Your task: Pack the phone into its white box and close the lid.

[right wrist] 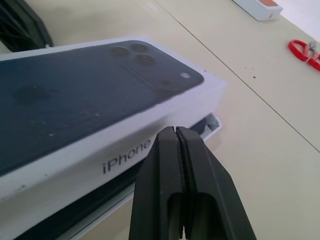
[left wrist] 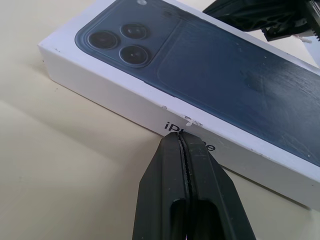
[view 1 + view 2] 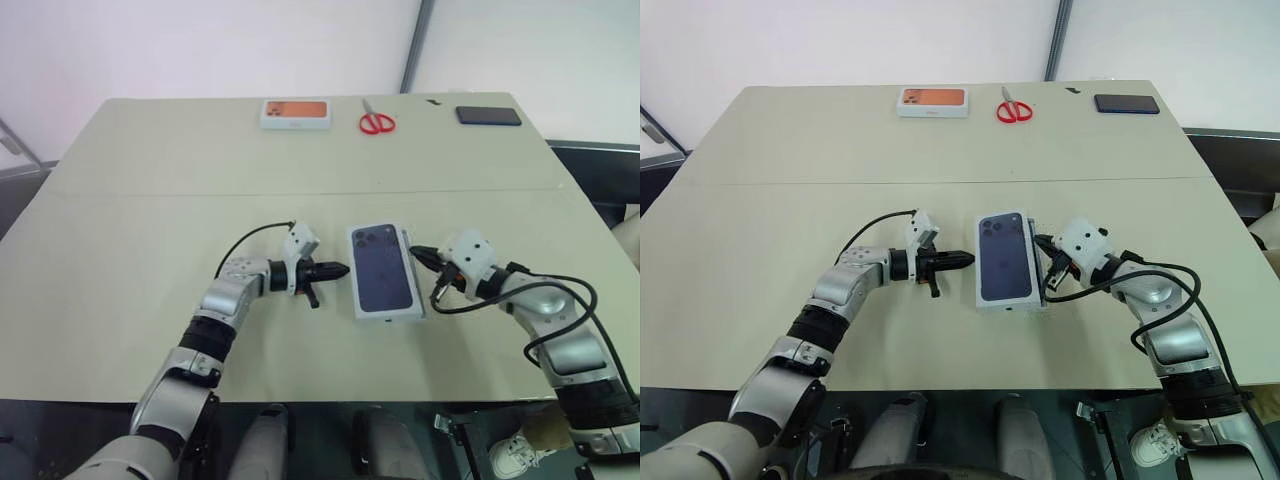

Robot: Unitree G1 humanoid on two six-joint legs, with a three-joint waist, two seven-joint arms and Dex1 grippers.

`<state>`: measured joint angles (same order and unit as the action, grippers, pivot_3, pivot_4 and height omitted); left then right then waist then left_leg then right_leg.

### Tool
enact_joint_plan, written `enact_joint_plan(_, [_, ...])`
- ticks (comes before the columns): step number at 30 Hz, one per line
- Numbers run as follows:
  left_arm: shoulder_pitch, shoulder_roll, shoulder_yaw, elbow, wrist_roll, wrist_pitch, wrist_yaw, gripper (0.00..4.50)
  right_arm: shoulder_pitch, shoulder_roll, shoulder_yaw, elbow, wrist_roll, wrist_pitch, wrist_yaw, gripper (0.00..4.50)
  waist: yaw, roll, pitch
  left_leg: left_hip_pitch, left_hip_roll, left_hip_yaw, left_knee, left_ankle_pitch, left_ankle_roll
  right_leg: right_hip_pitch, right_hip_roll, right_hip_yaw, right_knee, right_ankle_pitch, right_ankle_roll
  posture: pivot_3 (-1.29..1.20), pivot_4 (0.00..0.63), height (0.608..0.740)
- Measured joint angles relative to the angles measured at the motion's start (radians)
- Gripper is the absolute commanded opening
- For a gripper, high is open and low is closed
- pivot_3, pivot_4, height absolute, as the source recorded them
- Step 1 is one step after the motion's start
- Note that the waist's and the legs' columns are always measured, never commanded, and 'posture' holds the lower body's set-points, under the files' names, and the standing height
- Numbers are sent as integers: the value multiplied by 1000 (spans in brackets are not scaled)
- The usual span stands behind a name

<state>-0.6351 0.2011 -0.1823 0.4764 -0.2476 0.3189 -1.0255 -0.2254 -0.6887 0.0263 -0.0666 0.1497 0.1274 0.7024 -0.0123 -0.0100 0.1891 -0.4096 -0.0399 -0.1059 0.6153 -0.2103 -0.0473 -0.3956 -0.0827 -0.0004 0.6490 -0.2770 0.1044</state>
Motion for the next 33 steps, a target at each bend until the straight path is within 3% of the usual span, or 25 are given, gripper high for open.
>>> enact_joint_plan(33, [-25,-60,41,19,0,-27,28,0,32,-2,-29,9,-59,-24,42,45,0,0,0,0,0,0,0,0,0,0,0,0,1,0,0,0,150,740])
